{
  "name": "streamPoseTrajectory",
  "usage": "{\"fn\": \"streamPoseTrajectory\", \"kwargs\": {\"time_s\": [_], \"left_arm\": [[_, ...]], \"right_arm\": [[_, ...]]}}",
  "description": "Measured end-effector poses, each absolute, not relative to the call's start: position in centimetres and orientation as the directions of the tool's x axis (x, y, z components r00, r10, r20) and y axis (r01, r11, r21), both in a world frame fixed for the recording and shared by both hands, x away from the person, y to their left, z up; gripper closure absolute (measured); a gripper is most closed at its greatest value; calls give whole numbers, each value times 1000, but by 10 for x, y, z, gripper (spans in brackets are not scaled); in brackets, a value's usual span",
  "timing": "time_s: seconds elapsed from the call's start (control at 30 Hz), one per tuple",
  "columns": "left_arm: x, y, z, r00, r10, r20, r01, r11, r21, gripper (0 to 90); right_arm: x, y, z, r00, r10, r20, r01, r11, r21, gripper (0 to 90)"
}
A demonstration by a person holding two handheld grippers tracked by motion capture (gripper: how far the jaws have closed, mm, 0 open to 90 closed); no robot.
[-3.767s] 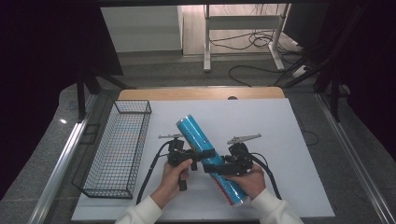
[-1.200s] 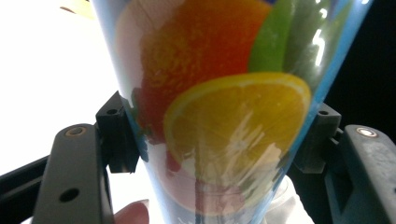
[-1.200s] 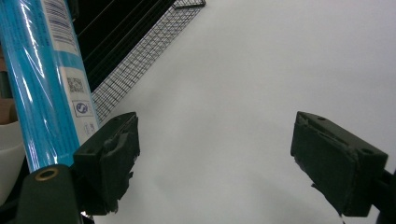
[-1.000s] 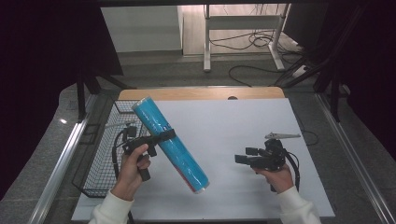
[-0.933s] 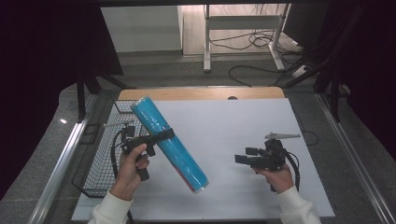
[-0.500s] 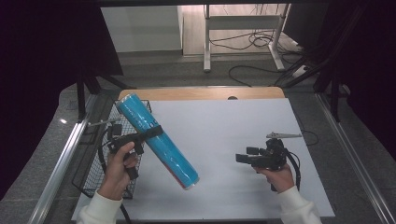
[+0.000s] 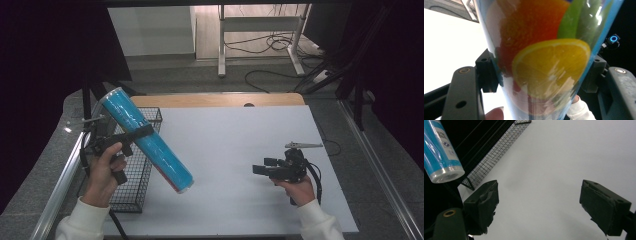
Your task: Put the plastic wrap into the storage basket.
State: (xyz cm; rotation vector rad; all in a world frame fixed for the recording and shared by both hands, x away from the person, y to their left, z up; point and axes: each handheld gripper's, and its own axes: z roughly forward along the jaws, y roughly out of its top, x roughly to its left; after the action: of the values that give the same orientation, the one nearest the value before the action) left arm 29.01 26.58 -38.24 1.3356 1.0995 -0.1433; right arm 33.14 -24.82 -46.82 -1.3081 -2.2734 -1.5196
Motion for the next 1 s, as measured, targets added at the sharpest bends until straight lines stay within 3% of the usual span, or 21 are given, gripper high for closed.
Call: {"fn": "streamPoseTrajectory", "kwargs": {"time_s": [1.0], "left_arm": [[284, 356, -352, 409, 667, -622, 680, 232, 696, 321]], "right_arm": [[333, -250, -472, -603, 602, 523, 716, 120, 688, 157]]}}
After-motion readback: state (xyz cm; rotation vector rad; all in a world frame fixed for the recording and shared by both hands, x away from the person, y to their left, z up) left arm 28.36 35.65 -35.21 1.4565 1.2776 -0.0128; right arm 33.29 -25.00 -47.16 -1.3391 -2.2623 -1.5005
